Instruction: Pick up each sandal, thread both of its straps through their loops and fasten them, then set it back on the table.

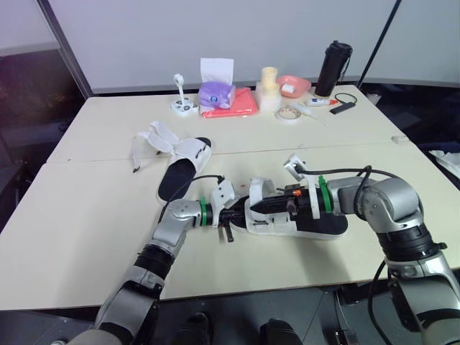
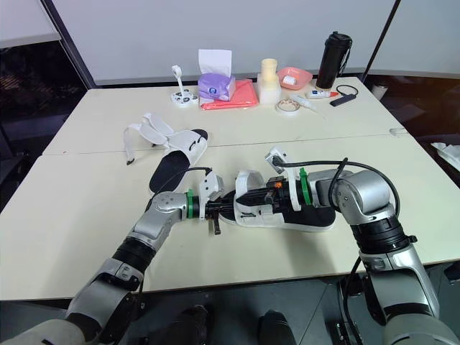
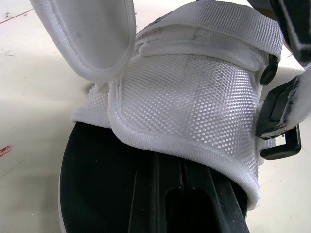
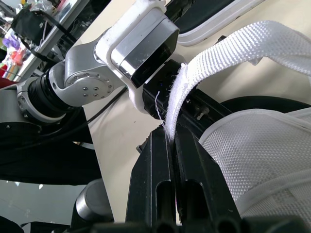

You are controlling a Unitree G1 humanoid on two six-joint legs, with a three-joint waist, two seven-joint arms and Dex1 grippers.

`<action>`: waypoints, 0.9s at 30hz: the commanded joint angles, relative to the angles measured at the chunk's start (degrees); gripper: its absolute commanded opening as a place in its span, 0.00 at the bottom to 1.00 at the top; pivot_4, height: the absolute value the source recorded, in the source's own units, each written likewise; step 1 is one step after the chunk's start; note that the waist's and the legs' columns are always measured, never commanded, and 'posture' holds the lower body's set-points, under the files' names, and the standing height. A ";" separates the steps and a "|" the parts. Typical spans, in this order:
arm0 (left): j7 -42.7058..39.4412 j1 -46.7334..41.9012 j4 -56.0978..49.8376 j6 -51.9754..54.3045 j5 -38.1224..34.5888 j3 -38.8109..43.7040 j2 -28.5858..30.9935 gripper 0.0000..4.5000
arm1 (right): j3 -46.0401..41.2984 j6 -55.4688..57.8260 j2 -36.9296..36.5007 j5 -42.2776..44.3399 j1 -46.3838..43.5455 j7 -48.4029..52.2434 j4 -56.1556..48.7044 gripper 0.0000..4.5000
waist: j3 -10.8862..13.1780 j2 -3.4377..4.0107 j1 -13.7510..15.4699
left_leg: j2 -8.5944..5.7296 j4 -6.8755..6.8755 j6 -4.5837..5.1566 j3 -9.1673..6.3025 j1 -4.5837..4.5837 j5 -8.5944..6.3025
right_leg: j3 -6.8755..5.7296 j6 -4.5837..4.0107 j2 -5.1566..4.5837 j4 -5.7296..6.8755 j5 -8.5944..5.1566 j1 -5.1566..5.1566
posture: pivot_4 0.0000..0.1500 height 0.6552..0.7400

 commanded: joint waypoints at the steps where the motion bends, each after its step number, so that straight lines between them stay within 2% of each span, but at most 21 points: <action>1: -0.05 0.69 1.45 0.53 1.74 -1.88 -0.17 0.00 | -1.80 -0.25 0.14 0.95 -1.61 0.03 -0.58 0.01 | 0.00 0.00 0.00 | 0.00 0.00 0.00 0.00 0.00 0.00 | 0.00 0.00 0.00 0.00 0.00 0.00 | 1.00 1.00; 23: 0.24 1.03 1.32 0.32 1.94 -1.81 -0.13 0.00 | 3.38 -8.73 -0.87 -8.00 -0.01 1.56 4.90 0.01 | 0.00 0.00 0.03 | -0.01 0.02 0.00 0.00 0.01 0.00 | -0.01 0.00 0.00 0.00 0.00 0.03 | 1.00 1.00; 27: 0.27 0.95 1.43 0.28 1.96 -1.81 -0.17 0.00 | 1.18 -6.22 0.29 -5.93 -1.71 1.69 4.16 0.01 | 0.00 0.00 0.03 | 0.00 0.02 0.00 0.00 0.01 0.00 | -0.01 0.00 0.00 0.00 0.00 0.03 | 1.00 1.00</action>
